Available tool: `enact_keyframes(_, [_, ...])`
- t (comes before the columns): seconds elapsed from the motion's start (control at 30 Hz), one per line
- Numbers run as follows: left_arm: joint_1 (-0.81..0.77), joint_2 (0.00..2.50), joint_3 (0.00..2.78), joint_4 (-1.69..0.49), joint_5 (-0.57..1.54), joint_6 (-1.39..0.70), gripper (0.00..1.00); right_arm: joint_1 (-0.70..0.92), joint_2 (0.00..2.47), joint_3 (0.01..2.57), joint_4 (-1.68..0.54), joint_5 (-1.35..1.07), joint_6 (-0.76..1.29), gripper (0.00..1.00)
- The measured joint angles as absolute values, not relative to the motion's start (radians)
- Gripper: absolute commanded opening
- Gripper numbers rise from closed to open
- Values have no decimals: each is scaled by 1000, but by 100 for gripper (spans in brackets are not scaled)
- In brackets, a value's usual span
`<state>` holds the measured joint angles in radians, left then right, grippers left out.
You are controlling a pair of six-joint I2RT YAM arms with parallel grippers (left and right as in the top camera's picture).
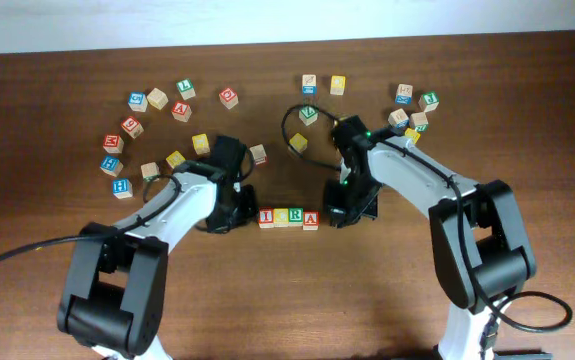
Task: Spell out ICRA
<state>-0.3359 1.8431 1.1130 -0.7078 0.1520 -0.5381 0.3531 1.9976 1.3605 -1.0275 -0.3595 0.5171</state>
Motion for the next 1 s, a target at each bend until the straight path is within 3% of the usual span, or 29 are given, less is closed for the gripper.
enact_keyframes(0.27, [-170, 1702, 1242, -920, 39, -538, 0, 358, 1848, 1425, -1253, -305, 463, 4])
enact_keyframes(0.43, [-16, 1653, 1252, -975, 29, -538, 2, 474, 1841, 1342, -1157, -279, 483, 4])
enact_keyframes(0.47, [14, 1653, 1252, -983, 25, -538, 6, 501, 1841, 1320, -1133, -273, 503, 4])
enact_keyframes(0.53, [55, 1653, 1252, -988, 25, -537, 27, 537, 1842, 1282, -1058, -260, 532, 4])
enact_keyframes(0.67, [101, 1653, 1252, -1001, 25, -531, 91, 562, 1842, 1224, -921, -243, 549, 4])
enact_keyframes(0.7, [114, 1653, 1252, -1003, 25, -532, 98, 571, 1842, 1214, -902, -242, 550, 4])
enact_keyframes(1.0, [149, 1653, 1252, -1006, 25, -592, 99, 577, 1847, 1183, -825, -221, 556, 4])
